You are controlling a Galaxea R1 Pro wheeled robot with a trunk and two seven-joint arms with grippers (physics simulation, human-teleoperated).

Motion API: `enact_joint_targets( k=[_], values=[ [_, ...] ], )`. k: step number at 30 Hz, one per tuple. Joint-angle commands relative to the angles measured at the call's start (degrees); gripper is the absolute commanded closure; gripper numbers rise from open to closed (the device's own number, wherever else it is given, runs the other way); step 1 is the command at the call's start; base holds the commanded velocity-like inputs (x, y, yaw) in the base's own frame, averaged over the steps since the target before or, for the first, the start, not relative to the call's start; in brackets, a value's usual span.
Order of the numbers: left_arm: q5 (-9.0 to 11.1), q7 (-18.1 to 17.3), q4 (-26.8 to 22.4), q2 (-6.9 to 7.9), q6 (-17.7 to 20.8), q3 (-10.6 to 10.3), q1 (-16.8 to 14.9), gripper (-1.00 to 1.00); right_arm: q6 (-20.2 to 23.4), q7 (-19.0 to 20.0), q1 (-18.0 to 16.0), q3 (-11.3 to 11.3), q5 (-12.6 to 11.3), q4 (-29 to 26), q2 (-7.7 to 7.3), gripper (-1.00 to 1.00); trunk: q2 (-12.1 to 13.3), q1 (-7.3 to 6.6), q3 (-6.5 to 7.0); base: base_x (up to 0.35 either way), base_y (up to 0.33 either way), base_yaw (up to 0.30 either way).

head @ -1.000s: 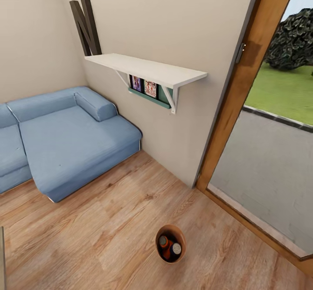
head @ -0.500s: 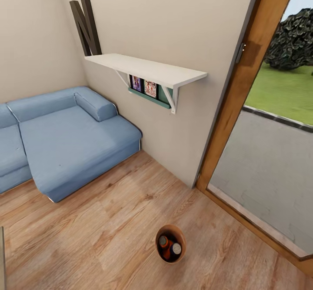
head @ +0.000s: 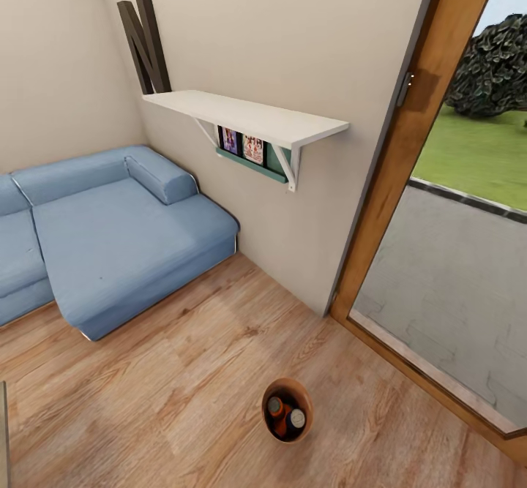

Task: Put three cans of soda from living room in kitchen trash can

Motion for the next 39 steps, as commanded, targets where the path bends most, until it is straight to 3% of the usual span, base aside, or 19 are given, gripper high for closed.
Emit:
enact_joint_targets(
  k=[1, 9, 39],
  values=[
    [0.1, 0.0, 0.0, -0.11, -0.2, 0.0, 0.0, -1.0, 0.0, 0.6, 0.0, -1.1, 0.1, -0.1, 0.14, -1.0, 0.0, 0.0, 0.0, 0.0, 0.0, 0.0],
    [0.3, 0.2, -0.1, -0.47, -0.4, 0.0, 0.0, -1.0, -0.1, 1.5, 0.0, -2.6, 0.5, -0.4, 0.42, -1.0, 0.0, 0.0, 0.0, 0.0, 0.0, 0.0],
    [0.3, 0.3, -0.2, -0.6, -0.4, 0.3, 0.0, -1.0, -0.1, 1.6, 0.0, -2.9, 0.3, 0.1, 1.44, -1.0, 0.0, 0.0, 0.0, 0.0, 0.0, 0.0]
  ],
)
